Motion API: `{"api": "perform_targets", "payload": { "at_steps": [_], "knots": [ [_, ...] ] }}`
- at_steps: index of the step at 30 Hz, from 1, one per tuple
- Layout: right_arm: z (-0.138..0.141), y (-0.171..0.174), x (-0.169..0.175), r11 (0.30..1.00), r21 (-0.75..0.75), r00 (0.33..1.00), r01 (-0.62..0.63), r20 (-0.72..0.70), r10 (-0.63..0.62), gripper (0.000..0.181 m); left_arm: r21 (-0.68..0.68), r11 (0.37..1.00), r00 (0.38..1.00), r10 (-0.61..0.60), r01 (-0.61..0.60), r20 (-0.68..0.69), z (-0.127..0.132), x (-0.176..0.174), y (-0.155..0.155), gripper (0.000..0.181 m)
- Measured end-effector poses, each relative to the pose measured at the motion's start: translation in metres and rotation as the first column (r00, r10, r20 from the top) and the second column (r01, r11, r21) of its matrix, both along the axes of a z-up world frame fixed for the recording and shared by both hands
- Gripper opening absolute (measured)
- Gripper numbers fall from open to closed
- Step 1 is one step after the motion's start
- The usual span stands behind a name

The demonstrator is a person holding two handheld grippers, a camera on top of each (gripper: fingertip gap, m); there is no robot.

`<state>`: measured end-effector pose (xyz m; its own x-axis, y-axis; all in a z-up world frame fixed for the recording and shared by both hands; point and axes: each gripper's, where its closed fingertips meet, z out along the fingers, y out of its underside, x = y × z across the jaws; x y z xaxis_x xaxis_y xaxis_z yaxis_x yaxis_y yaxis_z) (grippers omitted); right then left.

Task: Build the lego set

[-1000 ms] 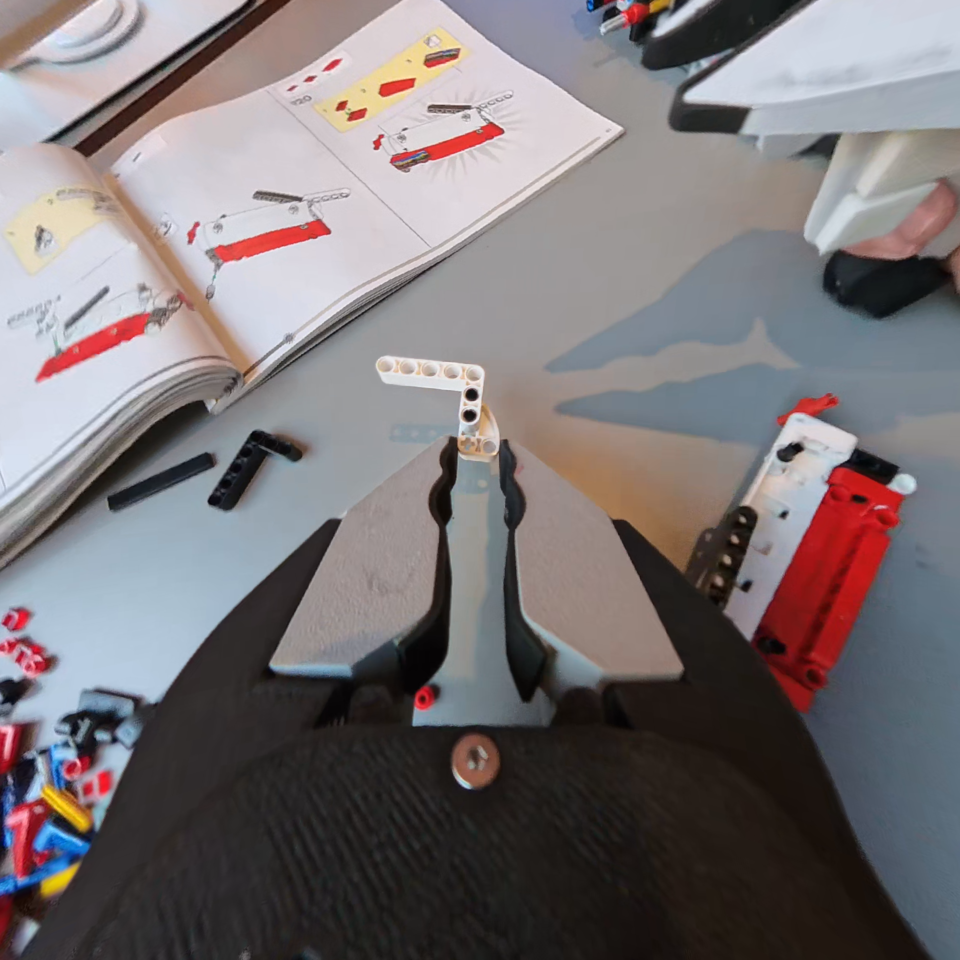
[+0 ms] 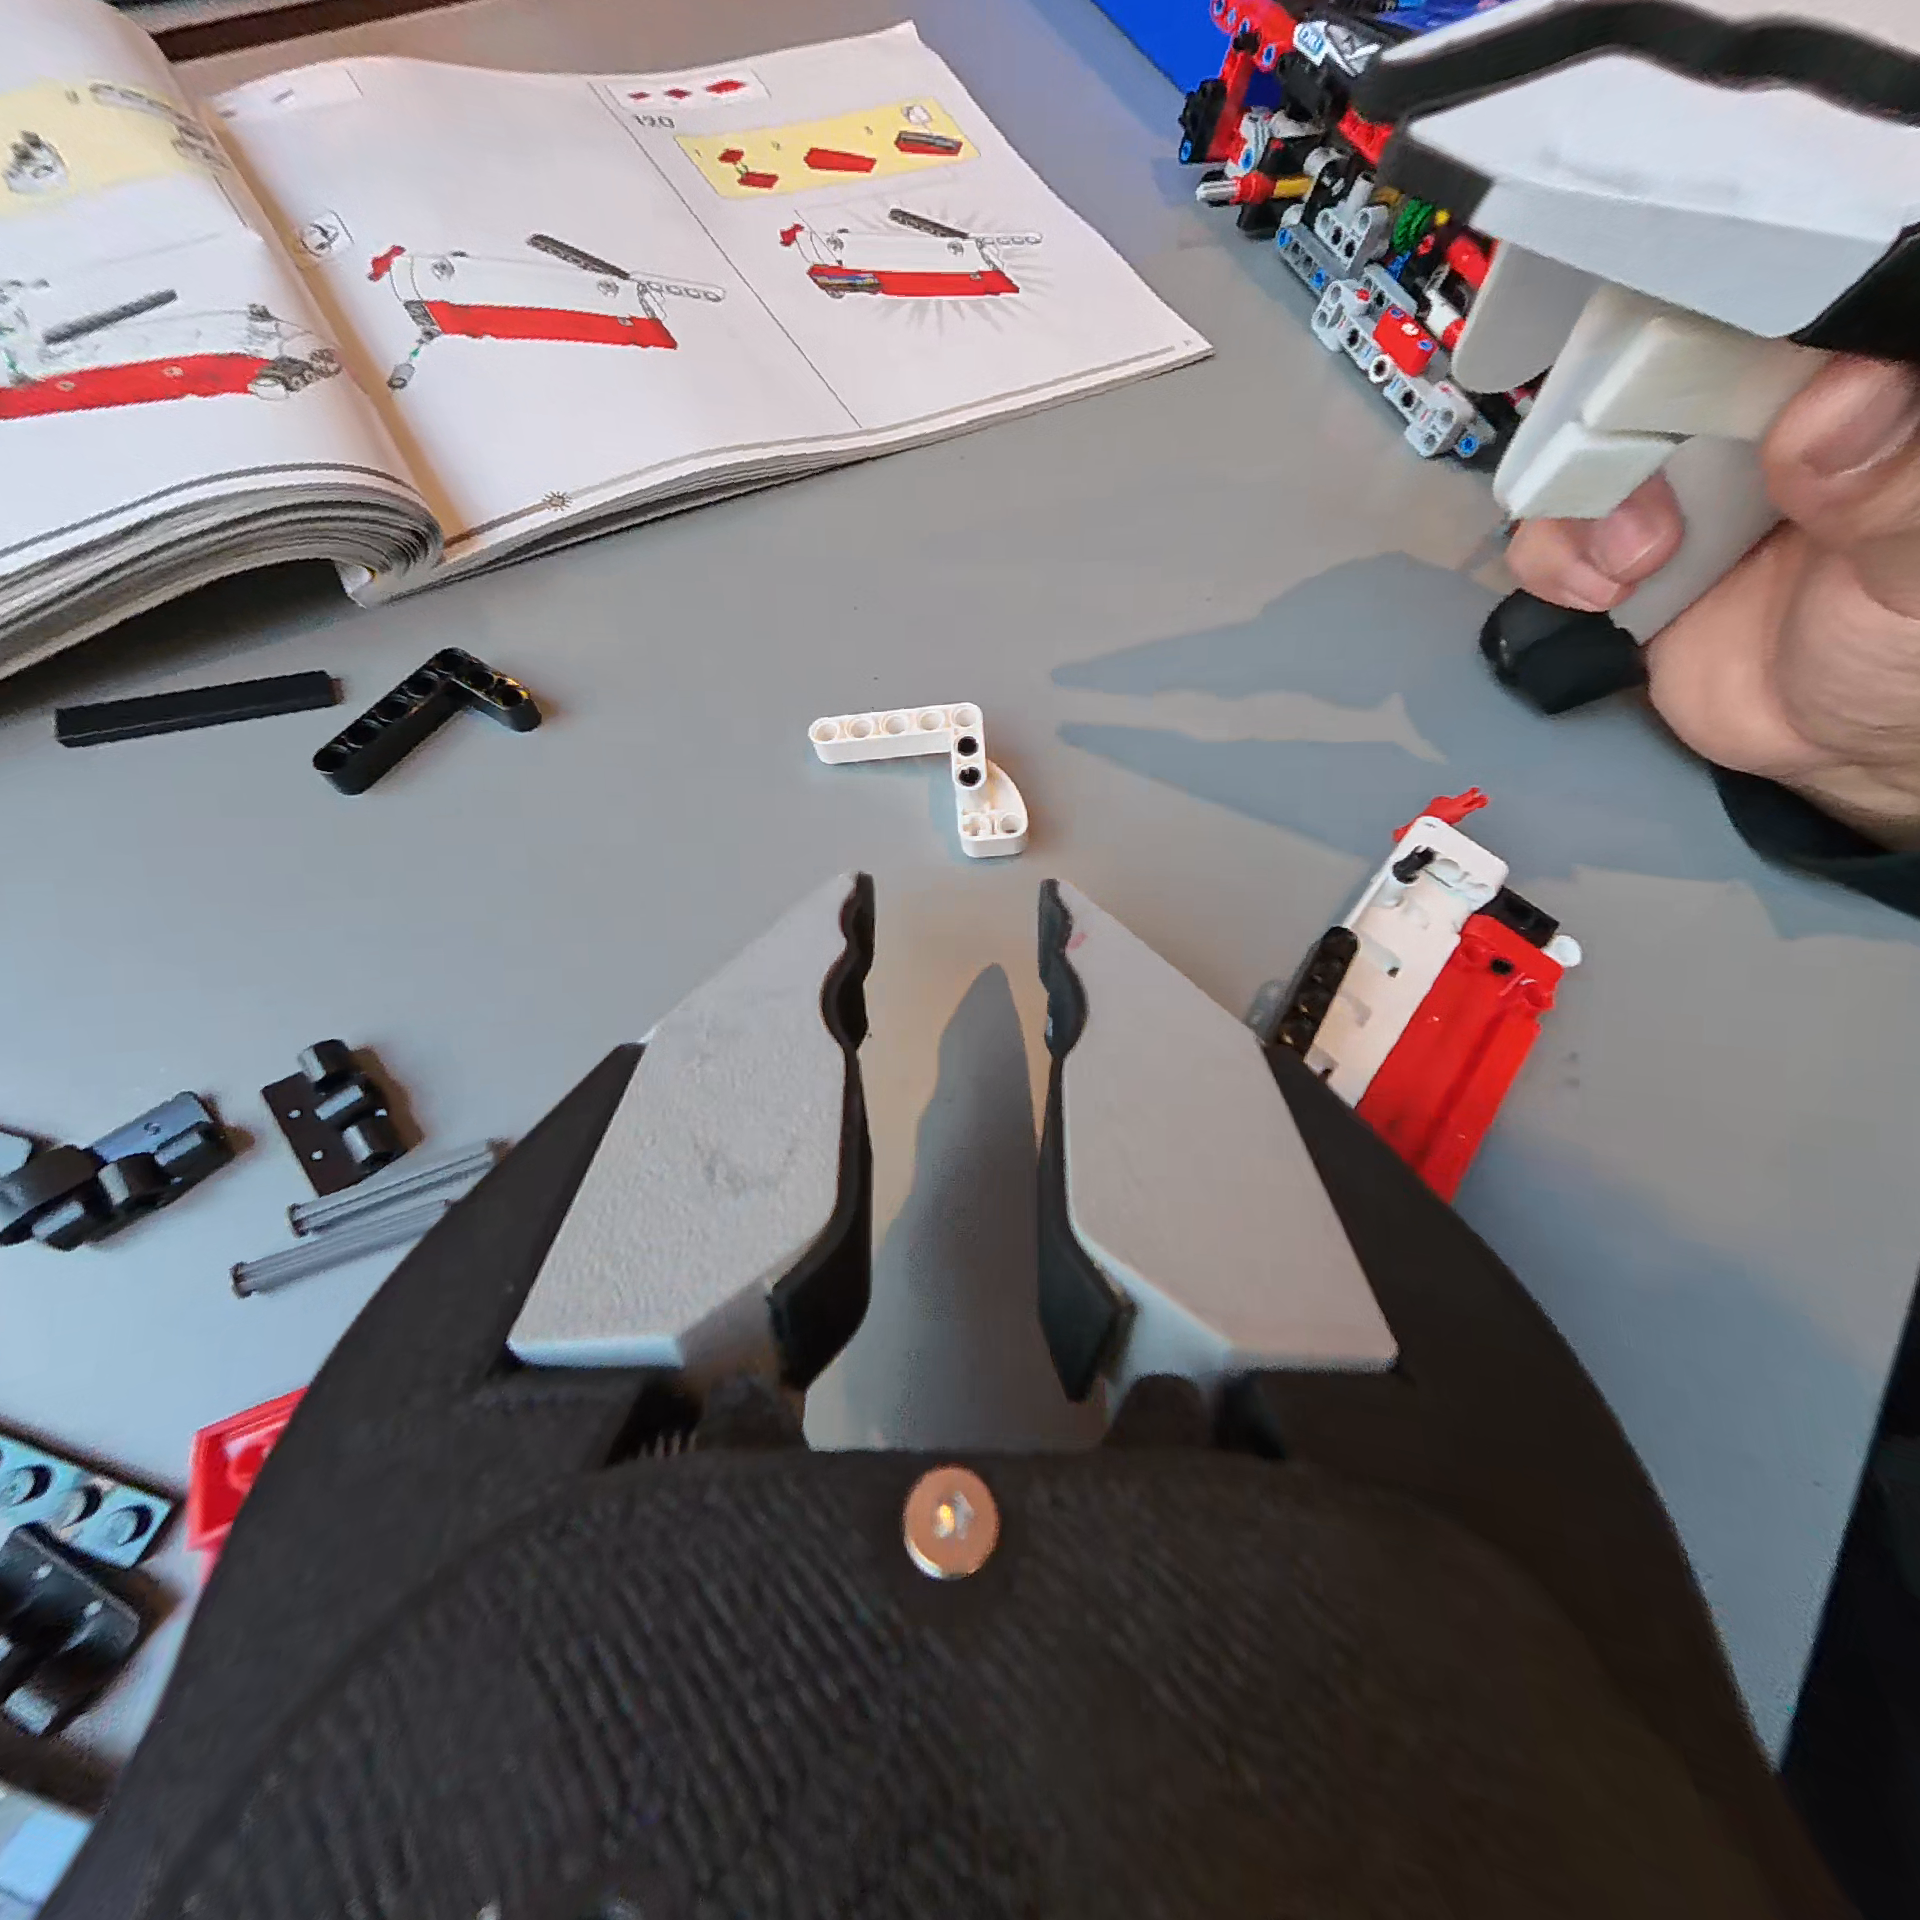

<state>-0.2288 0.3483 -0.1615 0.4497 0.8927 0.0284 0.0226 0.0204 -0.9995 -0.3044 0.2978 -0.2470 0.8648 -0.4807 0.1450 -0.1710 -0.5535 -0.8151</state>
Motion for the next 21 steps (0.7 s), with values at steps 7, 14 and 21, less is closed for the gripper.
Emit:
{"api": "perform_targets", "payload": {
  "at_steps": [7, 14, 21],
  "knots": [
    [0.001, 0.006, -0.002, 1.0, -0.016, 1.0, 0.004, -0.015, -0.005, 0.011, 0.016, 1.0, 1.0, -0.012, 0.012, 0.013, 0.003, 0.001, -0.001, 0.025],
    [-0.009, 0.002, -0.012, 0.997, -0.053, 0.997, -0.06, 0.046, 0.062, 0.013, 0.127, 0.991, 0.99, 0.017, -0.035, 0.142, 0.027, -0.008, 0.001, 0.021],
    [-0.043, -0.01, -0.031, 0.97, -0.187, 0.95, -0.153, 0.244, 0.196, 0.027, 0.165, 0.985, 0.996, 0.035, -0.047, 0.077, 0.038, -0.018, 0.001, 0.022]
  ]
}}
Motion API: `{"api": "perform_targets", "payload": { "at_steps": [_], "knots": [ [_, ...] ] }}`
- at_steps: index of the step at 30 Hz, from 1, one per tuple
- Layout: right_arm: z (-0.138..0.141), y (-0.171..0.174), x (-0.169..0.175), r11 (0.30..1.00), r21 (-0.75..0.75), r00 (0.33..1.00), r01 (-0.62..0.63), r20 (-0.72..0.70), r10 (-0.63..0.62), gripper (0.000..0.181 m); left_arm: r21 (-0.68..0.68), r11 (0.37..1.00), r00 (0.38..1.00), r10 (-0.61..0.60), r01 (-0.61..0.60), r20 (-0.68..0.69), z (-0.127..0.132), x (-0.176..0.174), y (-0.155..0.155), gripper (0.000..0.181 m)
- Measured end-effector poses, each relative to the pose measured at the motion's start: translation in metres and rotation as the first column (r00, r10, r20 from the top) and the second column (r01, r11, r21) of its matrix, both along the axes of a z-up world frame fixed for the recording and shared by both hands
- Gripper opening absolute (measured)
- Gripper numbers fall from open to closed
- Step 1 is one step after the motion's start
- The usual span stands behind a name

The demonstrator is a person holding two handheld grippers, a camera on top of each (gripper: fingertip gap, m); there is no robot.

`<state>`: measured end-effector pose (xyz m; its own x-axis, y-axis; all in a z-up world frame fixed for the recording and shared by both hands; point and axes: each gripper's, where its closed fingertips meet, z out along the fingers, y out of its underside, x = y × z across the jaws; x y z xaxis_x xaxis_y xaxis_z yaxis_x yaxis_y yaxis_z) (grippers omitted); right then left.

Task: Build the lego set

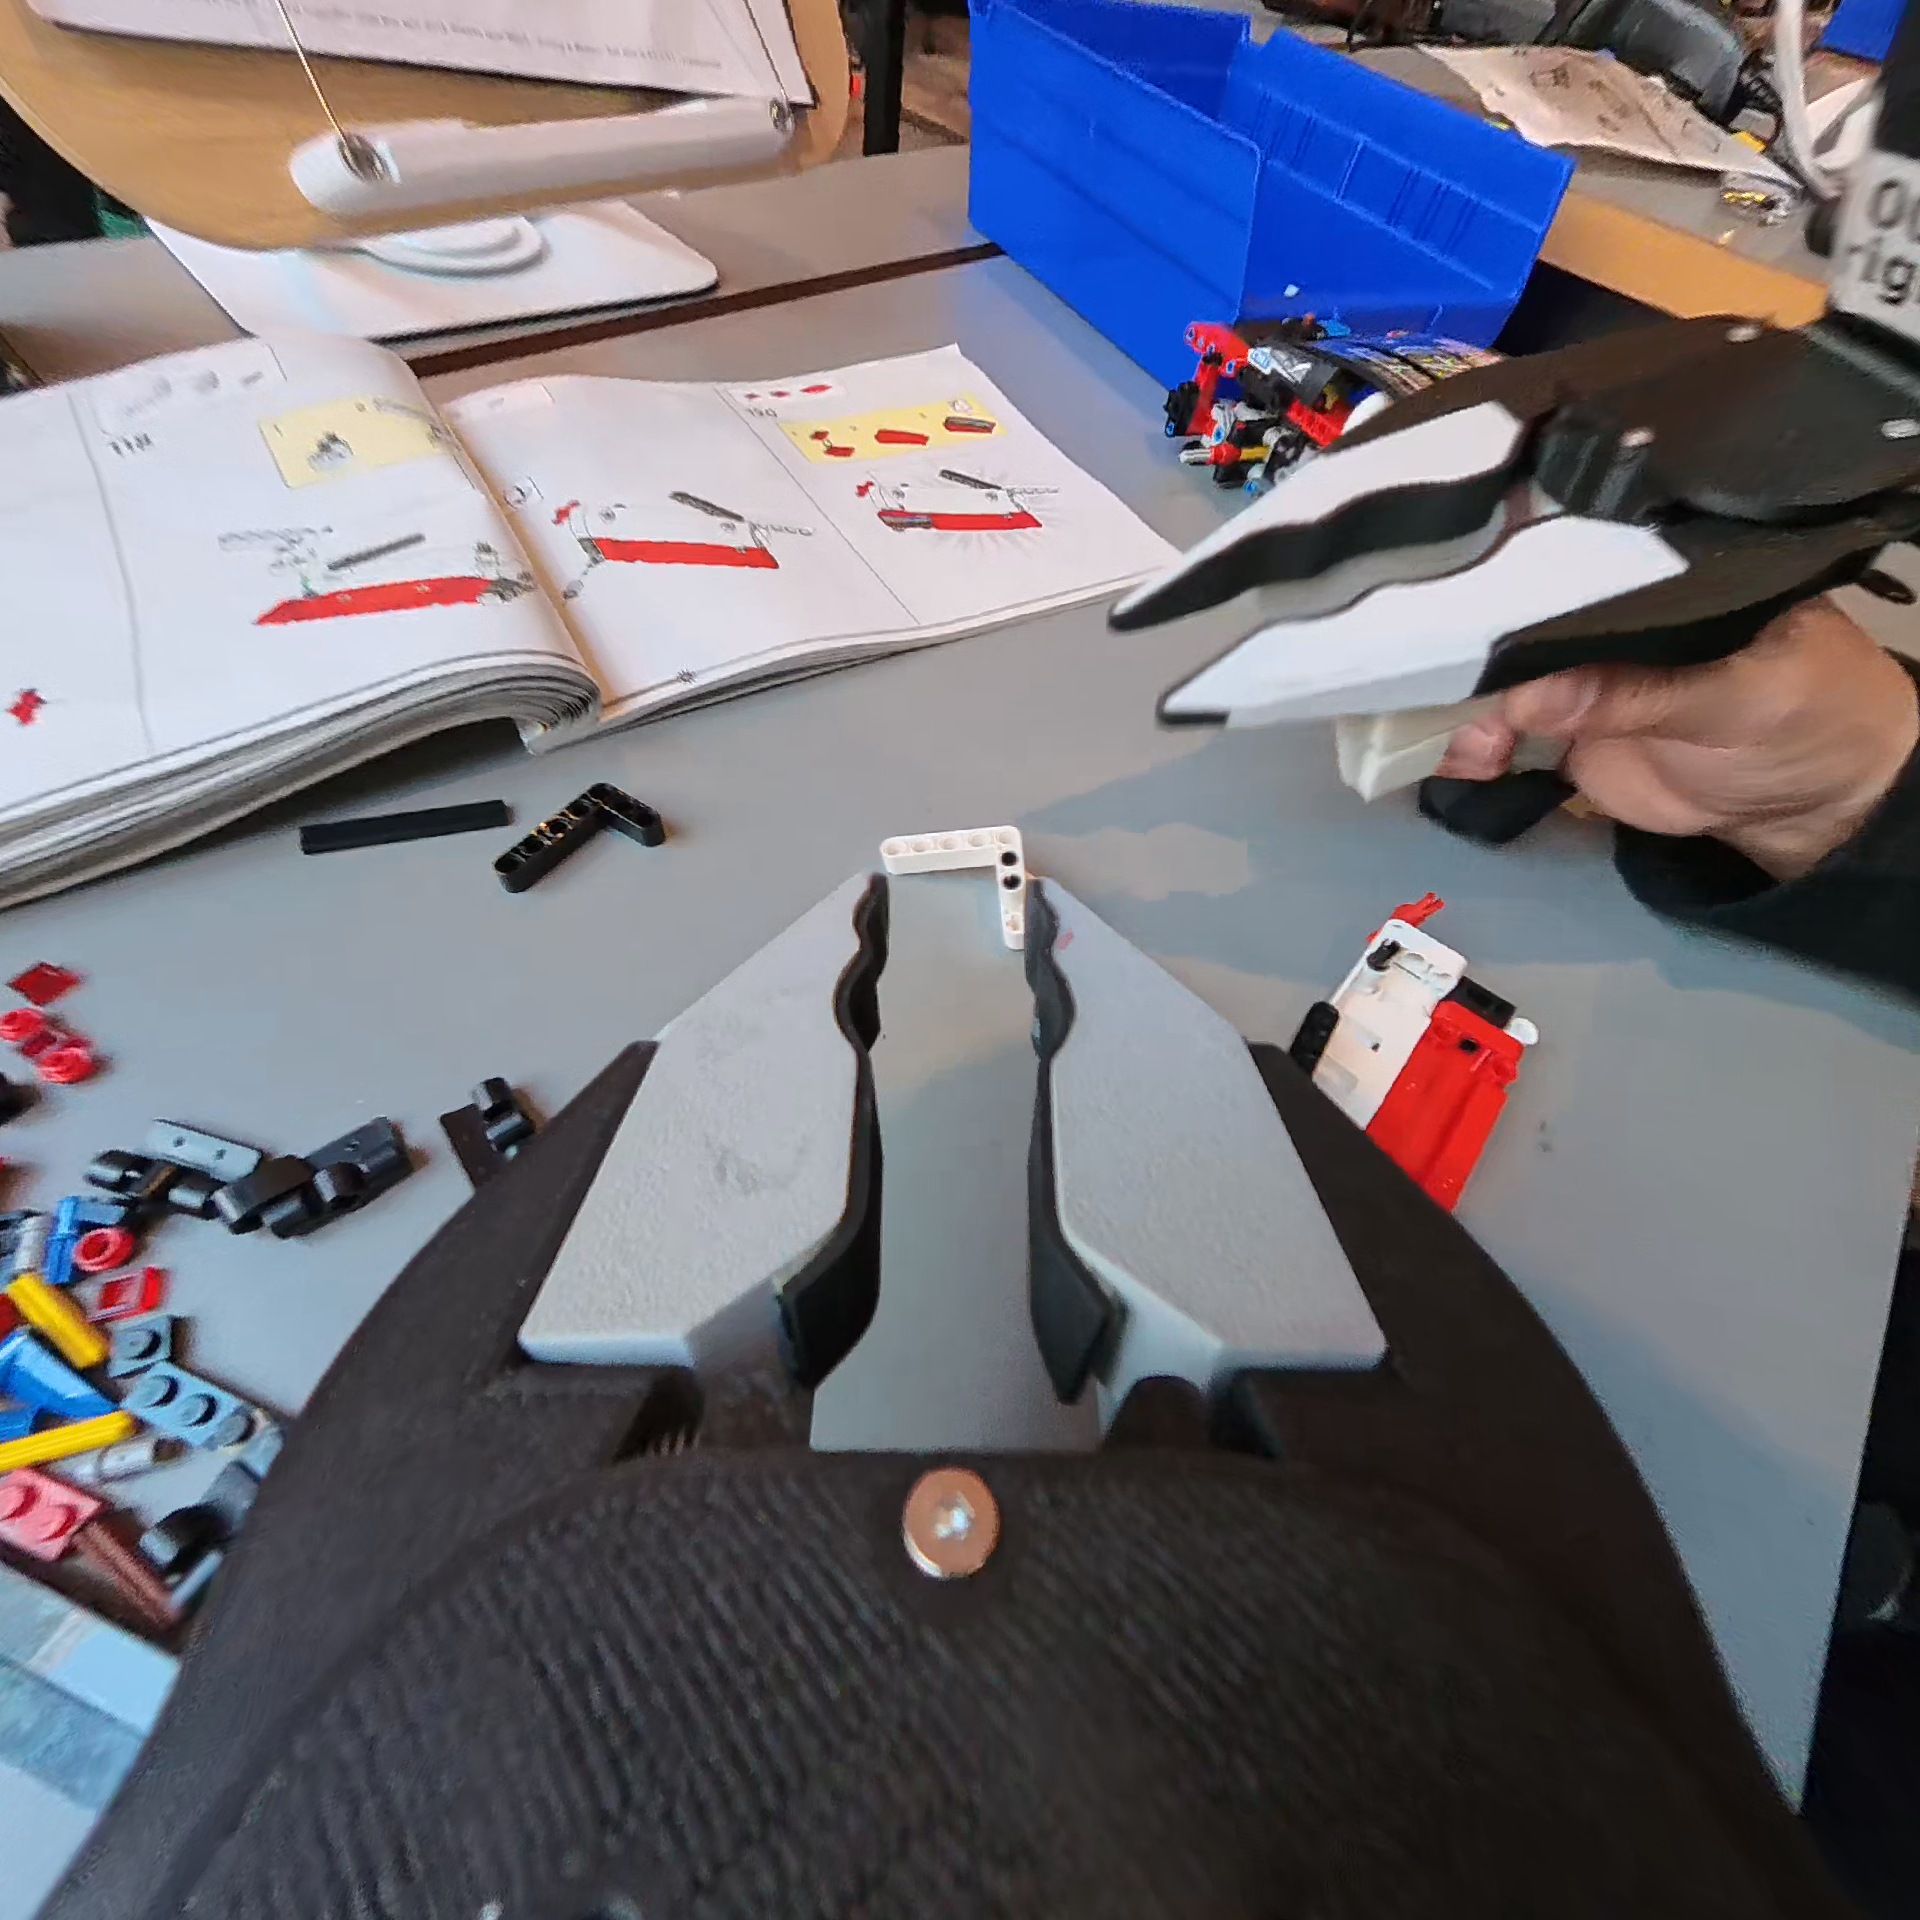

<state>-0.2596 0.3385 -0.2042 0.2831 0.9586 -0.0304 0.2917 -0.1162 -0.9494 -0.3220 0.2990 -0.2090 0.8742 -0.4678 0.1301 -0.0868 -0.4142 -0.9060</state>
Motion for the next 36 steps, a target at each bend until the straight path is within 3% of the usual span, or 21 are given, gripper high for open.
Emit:
{"api": "perform_targets", "payload": {
  "at_steps": [2, 4, 7, 14, 18, 36],
  "knots": [
    [-0.015, -0.004, -0.008, 0.997, -0.055, 0.995, -0.048, 0.09, 0.053, 0.034, 0.008, 1.0, 1.0, 0.001, -0.001, -0.023, 0.003, -0.002, -0.002, 0.022],
    [-0.033, -0.009, -0.015, 0.99, -0.11, 0.975, -0.09, 0.194, 0.11, 0.053, 0.014, 1.0, 0.998, 0.002, -0.001, -0.056, 0.003, -0.004, -0.006, 0.022],
    [-0.051, -0.018, -0.024, 0.981, -0.13, 0.937, -0.145, 0.3, 0.179, 0.058, 0.015, 1.0, 0.994, 0.005, -0.003, -0.105, -0.004, -0.008, -0.013, 0.021],
    [-0.066, -0.015, -0.032, 0.979, -0.128, 0.895, -0.158, 0.401, 0.197, 0.056, 0.009, 1.0, 0.994, -0.013, 0.014, -0.108, -0.016, -0.006, -0.021, 0.019],
    [-0.066, -0.014, -0.034, 0.981, -0.096, 0.893, -0.169, 0.407, 0.193, 0.037, 0.027, 0.999, 0.995, -0.022, 0.024, -0.095, -0.012, -0.006, -0.021, 0.017],
    [-0.04, -0.009, -0.036, 0.98, 0.02, 0.942, -0.198, 0.279, 0.185, 0.037, -0.016, 0.999, 0.998, -0.048, 0.047, -0.04, -0.014, -0.009, -0.017, 0.016]
  ]
}}
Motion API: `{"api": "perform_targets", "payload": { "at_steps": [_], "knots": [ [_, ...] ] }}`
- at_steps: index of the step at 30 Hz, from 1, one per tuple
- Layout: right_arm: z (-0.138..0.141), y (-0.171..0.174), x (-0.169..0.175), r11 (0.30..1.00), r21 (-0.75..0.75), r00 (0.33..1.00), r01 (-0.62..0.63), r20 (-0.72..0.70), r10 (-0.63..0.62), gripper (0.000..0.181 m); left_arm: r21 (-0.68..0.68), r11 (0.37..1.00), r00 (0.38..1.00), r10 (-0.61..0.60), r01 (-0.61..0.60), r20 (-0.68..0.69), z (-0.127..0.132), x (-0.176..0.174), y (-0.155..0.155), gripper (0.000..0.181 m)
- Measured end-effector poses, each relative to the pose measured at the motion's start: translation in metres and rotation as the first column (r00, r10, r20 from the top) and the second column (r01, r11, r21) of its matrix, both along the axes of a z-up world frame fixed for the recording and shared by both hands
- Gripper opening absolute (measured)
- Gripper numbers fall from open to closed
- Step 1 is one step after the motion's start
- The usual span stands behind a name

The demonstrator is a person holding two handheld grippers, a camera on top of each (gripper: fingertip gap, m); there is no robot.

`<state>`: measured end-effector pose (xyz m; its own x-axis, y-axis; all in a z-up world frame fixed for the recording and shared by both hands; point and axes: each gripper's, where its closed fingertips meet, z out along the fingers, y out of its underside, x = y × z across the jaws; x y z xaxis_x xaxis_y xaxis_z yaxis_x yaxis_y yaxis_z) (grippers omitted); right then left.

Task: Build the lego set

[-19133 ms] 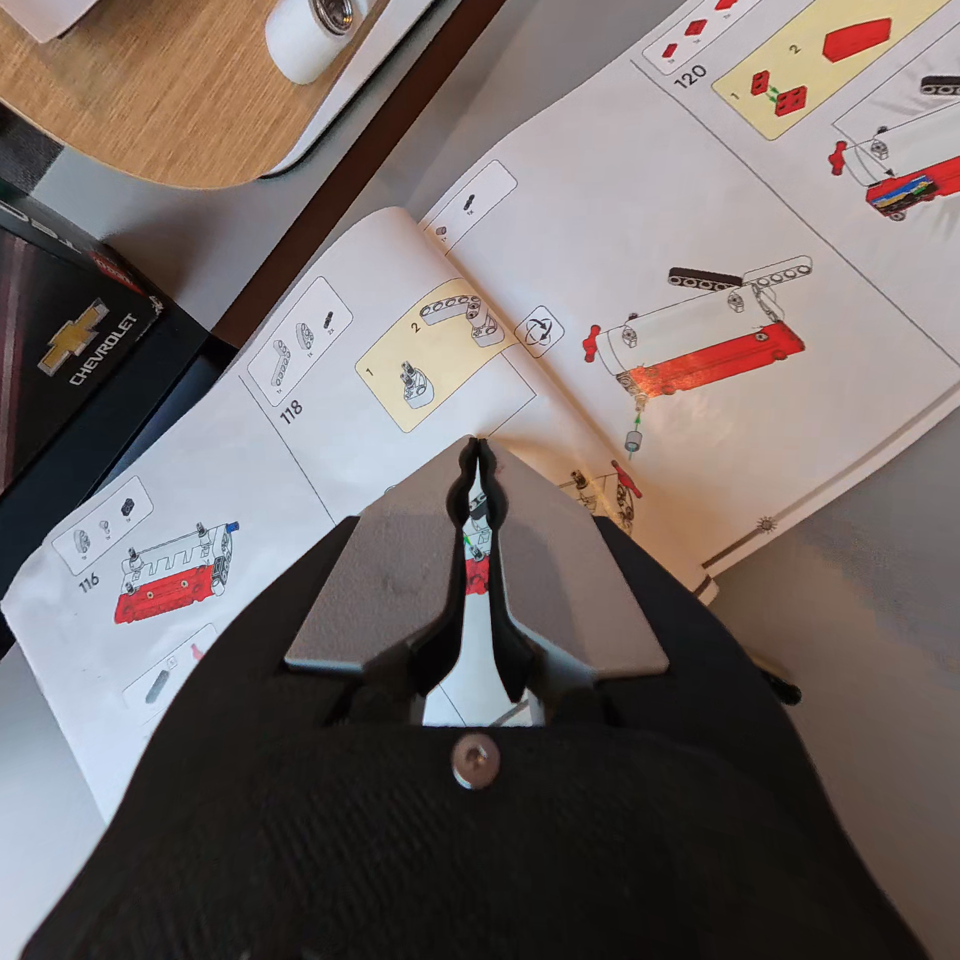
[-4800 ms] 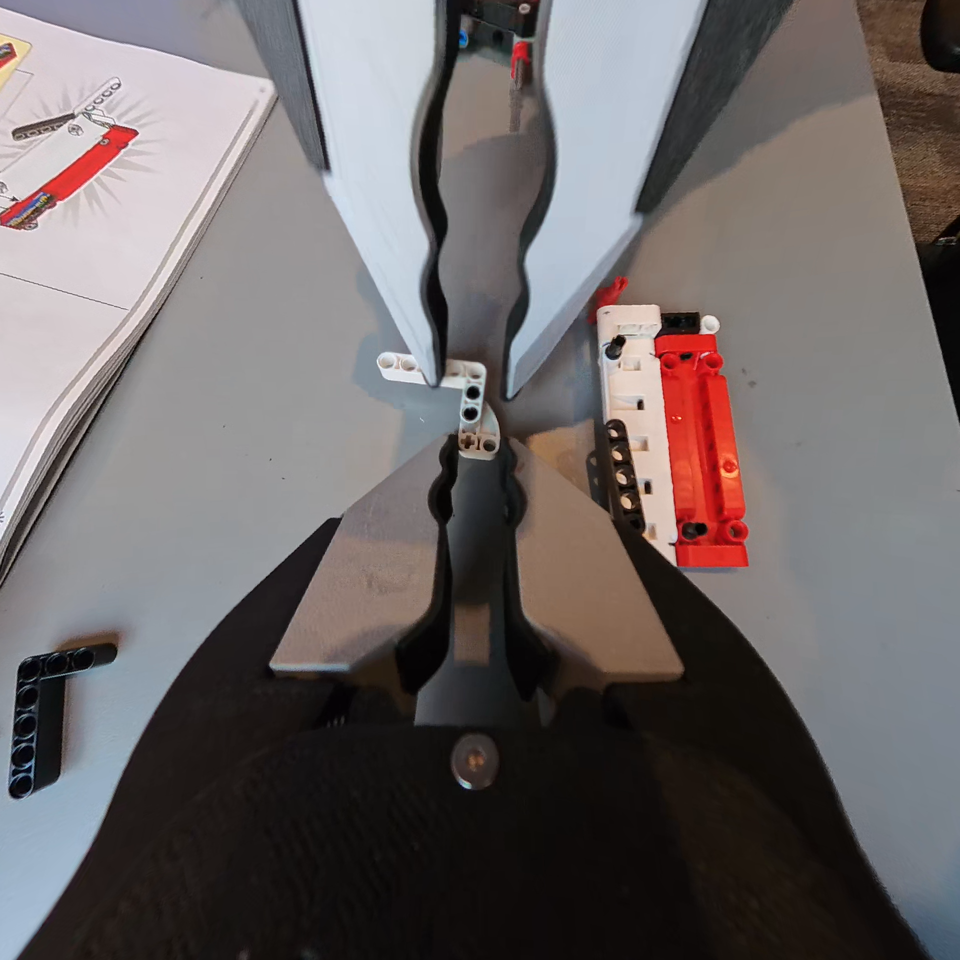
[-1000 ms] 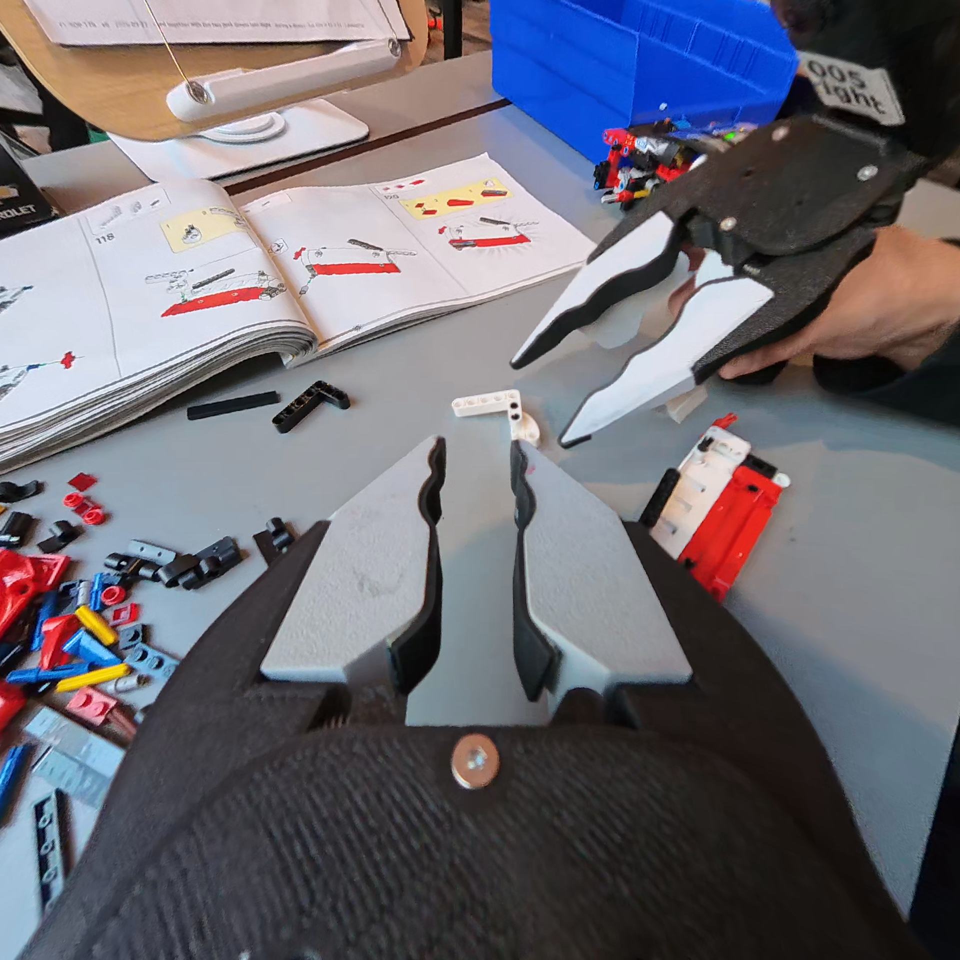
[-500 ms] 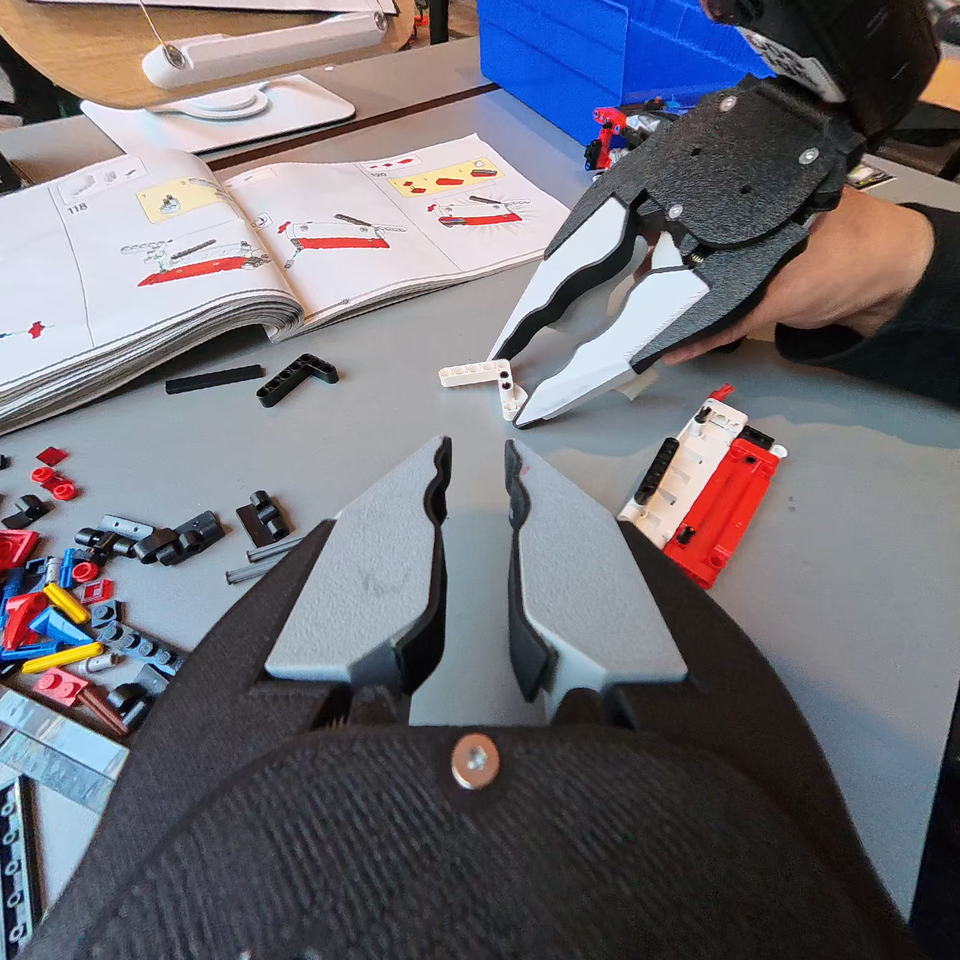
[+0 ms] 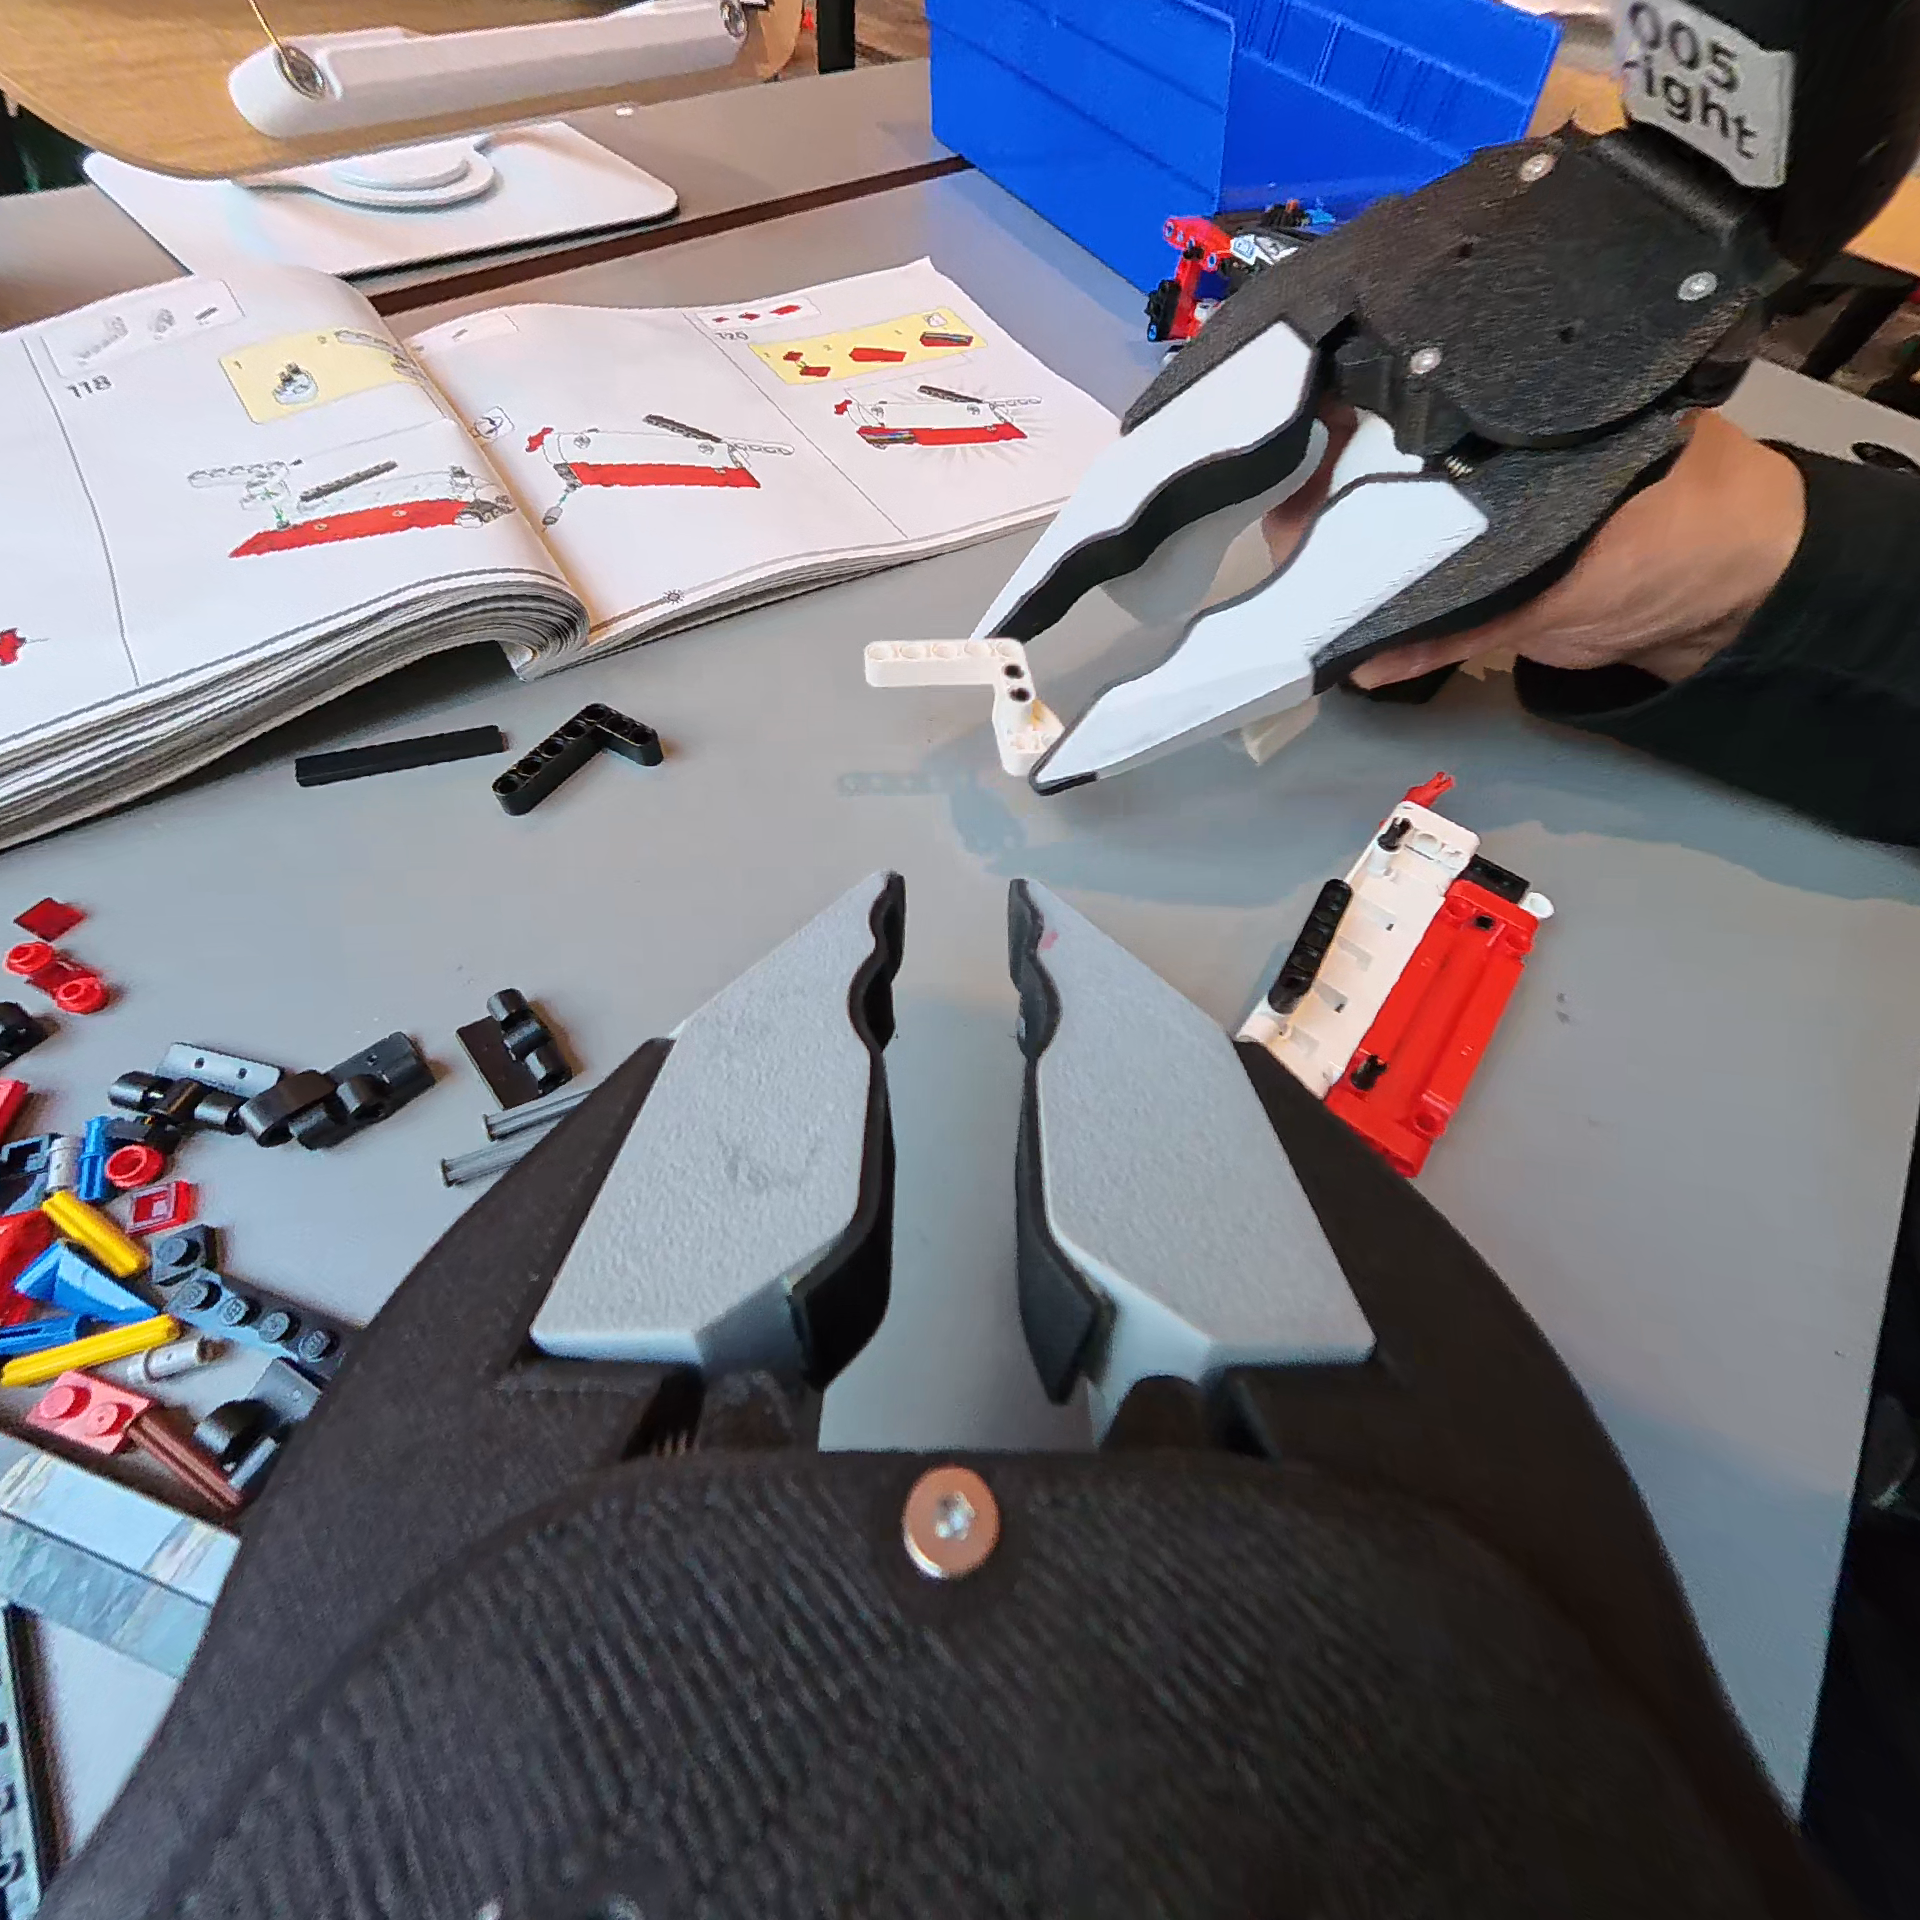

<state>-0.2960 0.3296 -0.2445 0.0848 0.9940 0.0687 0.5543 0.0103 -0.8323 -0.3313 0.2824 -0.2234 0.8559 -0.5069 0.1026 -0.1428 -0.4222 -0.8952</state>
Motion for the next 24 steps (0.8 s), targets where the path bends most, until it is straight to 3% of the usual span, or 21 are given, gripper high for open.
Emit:
{"api": "perform_targets", "payload": {
  "at_steps": [11, 24],
  "knots": [
    [0.018, -0.007, 0.004, 1.0, 0.009, 0.995, -0.012, -0.097, 0.013, 0.037, 0.055, 0.998, 0.996, -0.002, 0.007, -0.091, 0.0, 0.004, -0.003, 0.012],
    [0.033, -0.003, 0.004, 0.997, -0.073, 0.977, -0.018, -0.214, 0.002, 0.036, 0.09, 0.996, 0.999, 0.007, -0.003, -0.044, 0.008, 0.002, -0.001, 0.01]
  ]
}}
